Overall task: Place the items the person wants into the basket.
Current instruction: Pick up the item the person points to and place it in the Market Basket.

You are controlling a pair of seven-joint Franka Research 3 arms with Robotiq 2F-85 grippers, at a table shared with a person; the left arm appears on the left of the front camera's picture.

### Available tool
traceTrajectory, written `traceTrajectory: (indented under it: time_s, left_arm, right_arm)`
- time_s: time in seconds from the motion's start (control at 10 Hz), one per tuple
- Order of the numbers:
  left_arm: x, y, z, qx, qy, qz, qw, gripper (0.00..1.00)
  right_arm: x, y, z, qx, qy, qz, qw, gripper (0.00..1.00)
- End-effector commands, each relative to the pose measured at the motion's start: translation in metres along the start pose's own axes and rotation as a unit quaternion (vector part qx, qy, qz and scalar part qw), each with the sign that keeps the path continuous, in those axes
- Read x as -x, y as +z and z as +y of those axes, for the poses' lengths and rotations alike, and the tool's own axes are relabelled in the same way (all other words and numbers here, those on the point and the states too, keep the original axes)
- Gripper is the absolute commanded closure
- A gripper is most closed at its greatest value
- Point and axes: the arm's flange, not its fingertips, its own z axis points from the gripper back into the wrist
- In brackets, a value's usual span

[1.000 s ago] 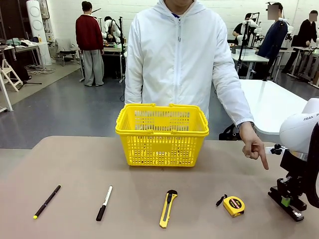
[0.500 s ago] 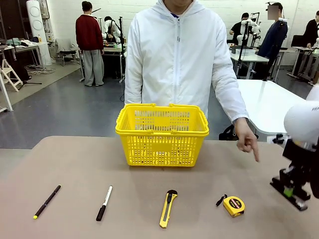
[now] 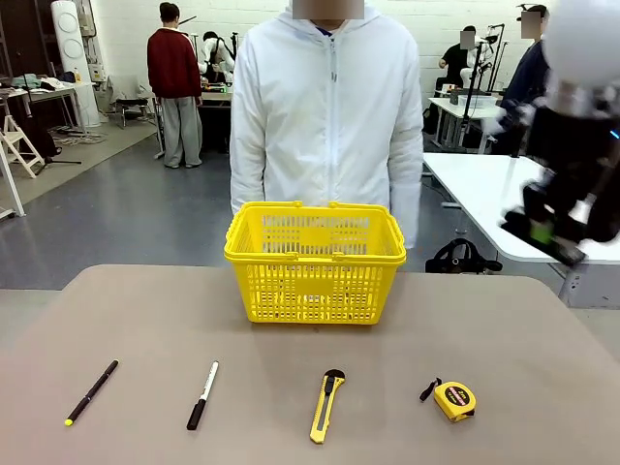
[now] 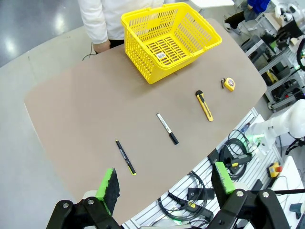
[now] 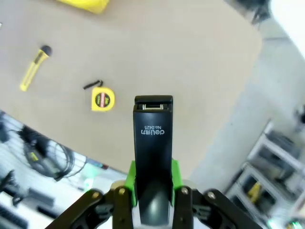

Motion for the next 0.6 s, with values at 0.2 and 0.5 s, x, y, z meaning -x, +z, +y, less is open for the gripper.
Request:
traceTrajectory:
  time_s: [0.2,0.5]
  left_arm:
    - [0.001,0.001,0.000,0.007,-0.007,-0.004,1.000,0.00]
    - [0.001,0.001,0.000,0.007,-0.007,-0.004,1.000,0.00]
  right_arm:
    - [-0.154,0.005,0.037,-0.004,0.164,-0.038,0.986,1.00]
    - [-0.252,-0.048,0.064,-0.033,0.230,-0.059,0.971,1.00]
